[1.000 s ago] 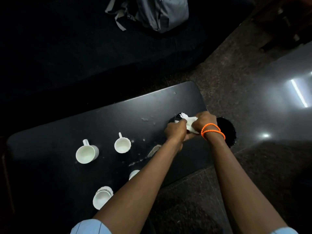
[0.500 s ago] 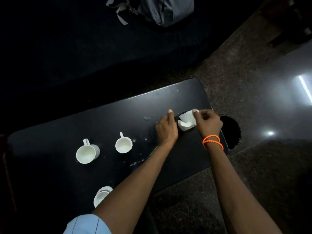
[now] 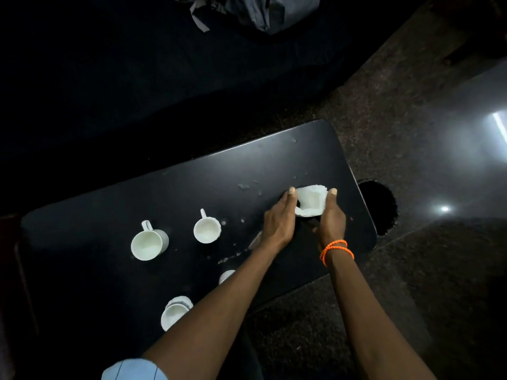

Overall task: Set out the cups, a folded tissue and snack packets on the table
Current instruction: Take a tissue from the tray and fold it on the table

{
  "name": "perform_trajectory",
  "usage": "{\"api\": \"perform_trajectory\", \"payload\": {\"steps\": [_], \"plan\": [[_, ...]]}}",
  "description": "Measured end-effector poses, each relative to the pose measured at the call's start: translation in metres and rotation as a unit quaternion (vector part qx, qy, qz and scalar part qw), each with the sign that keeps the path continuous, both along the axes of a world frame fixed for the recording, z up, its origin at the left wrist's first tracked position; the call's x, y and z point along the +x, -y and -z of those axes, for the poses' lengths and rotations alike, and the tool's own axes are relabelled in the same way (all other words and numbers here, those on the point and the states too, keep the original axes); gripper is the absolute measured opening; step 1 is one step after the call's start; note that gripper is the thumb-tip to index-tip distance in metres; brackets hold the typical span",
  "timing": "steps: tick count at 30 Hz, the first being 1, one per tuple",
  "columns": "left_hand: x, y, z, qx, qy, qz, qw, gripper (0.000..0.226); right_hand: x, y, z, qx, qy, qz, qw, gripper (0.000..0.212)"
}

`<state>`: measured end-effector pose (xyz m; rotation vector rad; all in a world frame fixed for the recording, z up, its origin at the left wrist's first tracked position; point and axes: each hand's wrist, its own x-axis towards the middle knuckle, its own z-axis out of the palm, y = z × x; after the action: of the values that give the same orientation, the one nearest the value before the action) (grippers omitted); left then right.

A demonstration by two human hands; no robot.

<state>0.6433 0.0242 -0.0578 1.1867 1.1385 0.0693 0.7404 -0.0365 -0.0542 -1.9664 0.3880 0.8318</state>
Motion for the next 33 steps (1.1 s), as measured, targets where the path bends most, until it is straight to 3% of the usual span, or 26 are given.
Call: {"api": "perform_trajectory", "payload": {"steps": [6,13,18,25,30,33], "plan": [[-0.05,0.032,-0.005,0.017,0.008,-0.027,0.999,0.063,-0.053,0.028,0.001,-0.013,0.002,0.021,1.0,0.085],[-0.093,0.049,-0.003,-0.018,-0.004,-0.046,0.999,0.066,-0.098,0.043,0.001,-0.023,-0.006,0.019,1.0,0.084],[-0.104,0.047,-0.002,-0.041,0.001,-0.038,0.998,0.067,-0.109,0.04,0.003,-0.036,0.005,0.017,0.999,0.077],[-0.105,0.044,-0.001,-0.045,0.007,-0.02,0.999,0.064,-0.104,0.034,0.004,-0.048,0.012,0.002,0.999,0.084],[-0.122,0.029,-0.001,-0.048,0.01,-0.064,0.997,0.062,-0.102,0.031,-0.012,-0.084,0.153,-0.057,0.983,0.069],[-0.145,0.012,-0.002,-0.034,-0.002,-0.108,0.994,0.051,-0.104,0.02,-0.03,-0.059,0.283,-0.188,0.939,0.06]]}}
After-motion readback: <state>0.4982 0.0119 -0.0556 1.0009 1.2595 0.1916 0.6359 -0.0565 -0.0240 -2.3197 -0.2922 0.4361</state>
